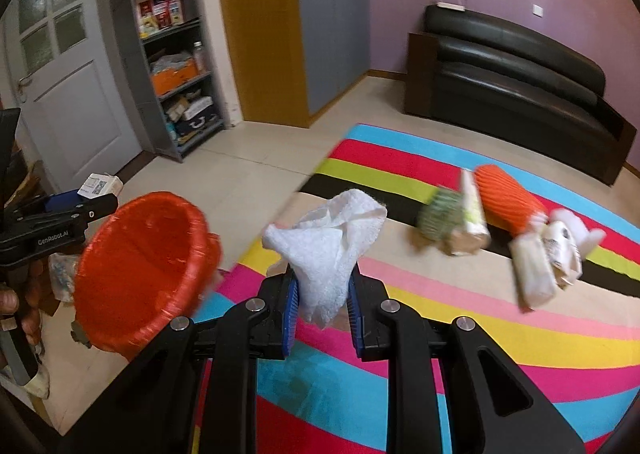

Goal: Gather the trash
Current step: 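Carry the box with the left gripper over the bin while the right gripper carries the tissue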

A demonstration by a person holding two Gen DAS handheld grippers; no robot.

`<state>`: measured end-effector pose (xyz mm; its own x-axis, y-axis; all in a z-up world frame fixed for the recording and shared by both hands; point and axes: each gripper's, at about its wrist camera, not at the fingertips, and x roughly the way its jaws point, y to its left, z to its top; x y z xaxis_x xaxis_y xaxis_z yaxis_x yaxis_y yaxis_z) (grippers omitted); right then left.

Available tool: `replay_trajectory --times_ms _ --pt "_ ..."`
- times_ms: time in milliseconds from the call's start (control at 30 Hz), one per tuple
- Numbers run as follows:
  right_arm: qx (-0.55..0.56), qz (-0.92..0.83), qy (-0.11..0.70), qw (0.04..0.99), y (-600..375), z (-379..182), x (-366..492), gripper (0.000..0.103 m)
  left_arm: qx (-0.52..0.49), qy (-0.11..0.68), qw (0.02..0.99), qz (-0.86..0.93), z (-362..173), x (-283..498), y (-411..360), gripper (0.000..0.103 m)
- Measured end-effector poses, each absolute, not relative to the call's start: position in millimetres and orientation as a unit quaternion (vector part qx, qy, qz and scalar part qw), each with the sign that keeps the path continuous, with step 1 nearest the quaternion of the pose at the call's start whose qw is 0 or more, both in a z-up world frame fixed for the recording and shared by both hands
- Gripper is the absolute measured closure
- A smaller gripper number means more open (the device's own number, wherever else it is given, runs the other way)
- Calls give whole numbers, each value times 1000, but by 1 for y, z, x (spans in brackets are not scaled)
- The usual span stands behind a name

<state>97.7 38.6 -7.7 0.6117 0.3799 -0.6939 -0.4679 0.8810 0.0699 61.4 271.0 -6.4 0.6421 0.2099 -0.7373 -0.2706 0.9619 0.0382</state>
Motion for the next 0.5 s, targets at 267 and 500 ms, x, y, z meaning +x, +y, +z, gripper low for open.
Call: replay_trajectory --times_ms 267,500 --pt "-71 270 365 888 104 2 86 81 -47 398 903 155 10 35 312 37" --pt "-75 298 372 876 163 4 71 81 -75 398 896 182 10 13 345 37"
